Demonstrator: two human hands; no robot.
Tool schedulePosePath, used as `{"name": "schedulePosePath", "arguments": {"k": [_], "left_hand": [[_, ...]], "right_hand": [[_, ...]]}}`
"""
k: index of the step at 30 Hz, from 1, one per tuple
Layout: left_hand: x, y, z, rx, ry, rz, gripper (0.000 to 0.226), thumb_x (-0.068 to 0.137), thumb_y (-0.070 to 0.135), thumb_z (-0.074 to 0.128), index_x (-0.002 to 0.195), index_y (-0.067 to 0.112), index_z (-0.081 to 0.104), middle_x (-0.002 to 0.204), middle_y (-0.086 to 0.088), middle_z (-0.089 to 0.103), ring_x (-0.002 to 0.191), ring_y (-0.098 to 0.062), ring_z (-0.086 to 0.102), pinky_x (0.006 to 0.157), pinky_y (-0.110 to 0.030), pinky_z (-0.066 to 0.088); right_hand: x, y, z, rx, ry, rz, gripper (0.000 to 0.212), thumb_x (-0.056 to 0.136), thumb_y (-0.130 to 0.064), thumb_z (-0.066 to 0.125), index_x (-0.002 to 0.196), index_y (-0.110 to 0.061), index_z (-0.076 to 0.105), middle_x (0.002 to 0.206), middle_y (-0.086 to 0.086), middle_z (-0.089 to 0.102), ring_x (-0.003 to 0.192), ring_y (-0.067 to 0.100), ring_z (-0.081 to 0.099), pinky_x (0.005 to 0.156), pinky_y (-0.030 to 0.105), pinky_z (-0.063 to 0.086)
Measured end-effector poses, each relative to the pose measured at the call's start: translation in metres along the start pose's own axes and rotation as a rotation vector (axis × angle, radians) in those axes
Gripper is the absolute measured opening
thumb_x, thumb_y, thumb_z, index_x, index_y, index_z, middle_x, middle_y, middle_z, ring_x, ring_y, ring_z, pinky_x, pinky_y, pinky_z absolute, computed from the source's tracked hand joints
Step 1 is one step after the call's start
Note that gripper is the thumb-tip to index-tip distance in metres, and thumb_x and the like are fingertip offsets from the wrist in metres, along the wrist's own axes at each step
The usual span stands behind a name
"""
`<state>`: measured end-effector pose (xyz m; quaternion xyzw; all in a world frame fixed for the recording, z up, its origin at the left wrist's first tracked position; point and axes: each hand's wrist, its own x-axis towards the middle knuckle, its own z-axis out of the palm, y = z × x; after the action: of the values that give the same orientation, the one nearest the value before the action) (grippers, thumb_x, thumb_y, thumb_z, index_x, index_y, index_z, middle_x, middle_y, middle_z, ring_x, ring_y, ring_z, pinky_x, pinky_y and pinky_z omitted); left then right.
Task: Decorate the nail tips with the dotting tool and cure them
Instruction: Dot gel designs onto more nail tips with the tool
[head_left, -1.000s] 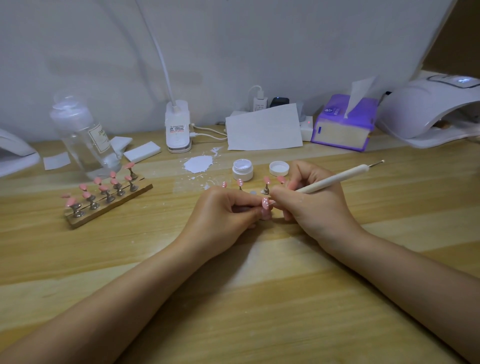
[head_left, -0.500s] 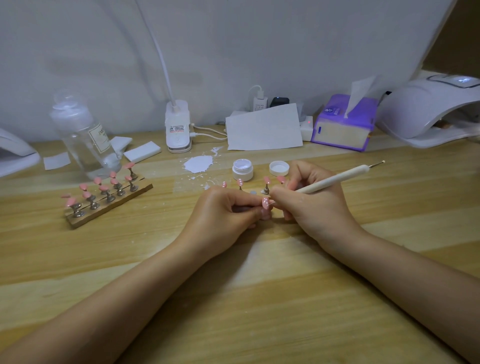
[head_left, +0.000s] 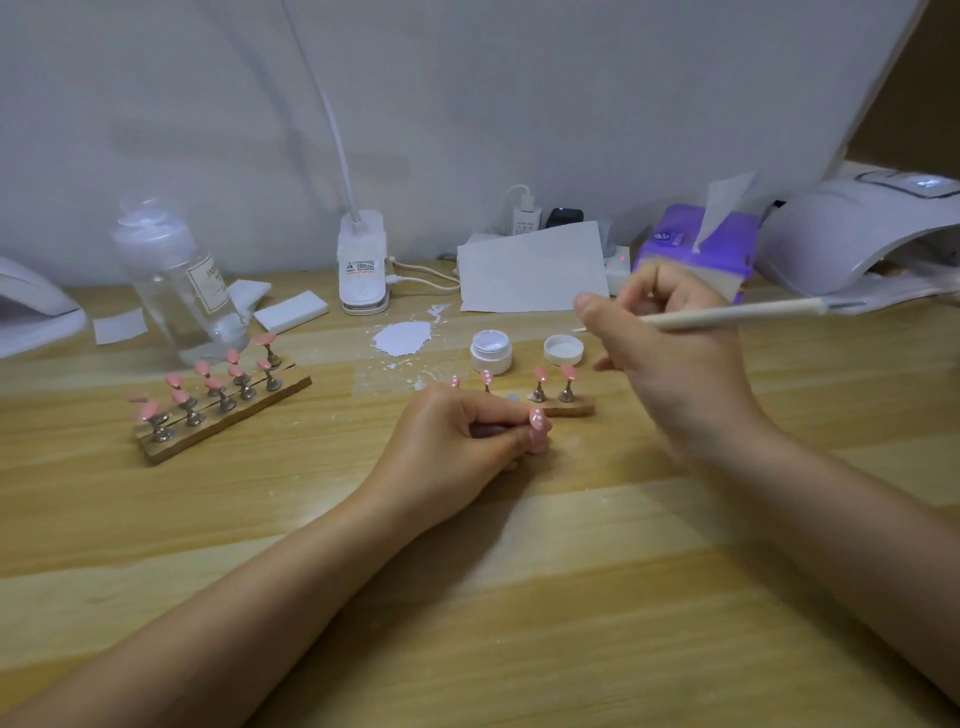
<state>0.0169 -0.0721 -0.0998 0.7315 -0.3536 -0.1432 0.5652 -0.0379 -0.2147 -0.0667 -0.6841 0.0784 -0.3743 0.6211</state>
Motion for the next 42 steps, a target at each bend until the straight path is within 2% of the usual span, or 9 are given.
{"name": "schedulePosePath", "arguments": {"k": [3,8,12,22,28,31,34,38,42], "left_hand": [[0.0,0.0,0.0,0.005,-0.002,-0.001,0.013,0.081,0.01,0.067,0.073,0.019,0.072,0.069,0.011,0.072,0.068,0.007,0.061,0.061,-0.01,0.048],[0.0,0.0,0.0,-0.019,-0.004,-0.01,0.014,0.082,0.006,0.066,0.077,0.017,0.073,0.067,0.011,0.071,0.068,0.006,0.063,0.059,-0.009,0.048],[-0.001,0.001,0.0,-0.014,-0.009,-0.001,0.013,0.082,0.006,0.066,0.078,0.016,0.073,0.067,0.011,0.071,0.07,0.004,0.063,0.059,-0.01,0.049],[-0.001,0.001,-0.001,-0.017,-0.019,-0.001,0.016,0.082,0.004,0.066,0.078,0.019,0.073,0.066,0.014,0.07,0.072,0.004,0.065,0.059,-0.01,0.049],[0.0,-0.001,-0.001,-0.003,-0.01,0.005,0.017,0.081,0.006,0.067,0.073,0.02,0.072,0.069,0.01,0.072,0.075,-0.002,0.066,0.062,-0.01,0.049],[0.0,-0.002,-0.001,0.023,-0.001,0.01,0.017,0.081,0.007,0.067,0.068,0.019,0.071,0.07,0.008,0.072,0.071,-0.003,0.063,0.066,-0.016,0.052],[0.001,-0.001,-0.001,0.037,-0.006,0.021,0.017,0.08,0.004,0.067,0.07,0.017,0.071,0.069,0.006,0.072,0.069,-0.005,0.063,0.067,-0.024,0.053],[-0.001,0.0,-0.001,0.061,0.006,0.03,0.01,0.079,0.006,0.069,0.078,0.014,0.074,0.069,0.007,0.072,0.068,0.0,0.062,0.069,-0.022,0.053],[-0.002,0.002,-0.001,0.061,-0.004,0.055,0.02,0.079,0.004,0.068,0.079,0.024,0.074,0.065,0.01,0.07,0.063,0.004,0.059,0.063,-0.013,0.051]], "right_hand": [[0.025,-0.005,0.003,-0.169,-0.075,-0.028,0.034,0.075,-0.012,0.072,0.057,-0.02,0.045,0.039,-0.015,0.045,0.04,-0.002,0.041,0.042,0.01,0.034],[0.061,0.004,0.032,-0.439,-0.217,0.018,0.043,0.075,-0.034,0.074,0.051,-0.018,0.042,0.034,-0.014,0.049,0.039,-0.002,0.046,0.045,0.012,0.035],[0.071,0.022,0.049,-0.692,-0.301,0.05,0.037,0.072,-0.023,0.071,0.047,-0.018,0.043,0.046,-0.007,0.05,0.054,0.011,0.05,0.061,0.026,0.043],[0.07,0.032,0.053,-0.841,-0.336,0.029,0.031,0.072,-0.02,0.067,0.052,-0.021,0.043,0.056,-0.008,0.048,0.061,0.012,0.046,0.051,0.025,0.031],[0.044,0.001,0.043,-0.374,-0.102,-0.037,0.039,0.081,-0.029,0.068,0.052,-0.019,0.043,0.044,-0.007,0.052,0.046,0.004,0.05,0.053,0.02,0.039],[0.007,-0.008,0.029,-0.145,-0.106,-0.032,0.032,0.082,-0.027,0.068,0.059,-0.017,0.047,0.043,-0.005,0.057,0.037,0.002,0.047,0.043,0.012,0.036],[-0.027,-0.005,0.016,0.03,-0.104,0.022,0.022,0.073,-0.028,0.07,0.063,-0.014,0.055,0.049,-0.004,0.061,0.043,0.003,0.054,0.046,0.015,0.044],[-0.034,0.003,0.01,0.046,-0.031,0.073,0.032,0.07,-0.02,0.073,0.059,-0.002,0.049,0.055,0.014,0.054,0.045,0.007,0.052,0.046,0.012,0.042],[-0.036,0.004,0.014,0.051,-0.065,0.06,0.037,0.079,-0.003,0.067,0.053,0.005,0.041,0.045,0.009,0.033,0.032,-0.002,0.041,0.039,0.008,0.034]]}}
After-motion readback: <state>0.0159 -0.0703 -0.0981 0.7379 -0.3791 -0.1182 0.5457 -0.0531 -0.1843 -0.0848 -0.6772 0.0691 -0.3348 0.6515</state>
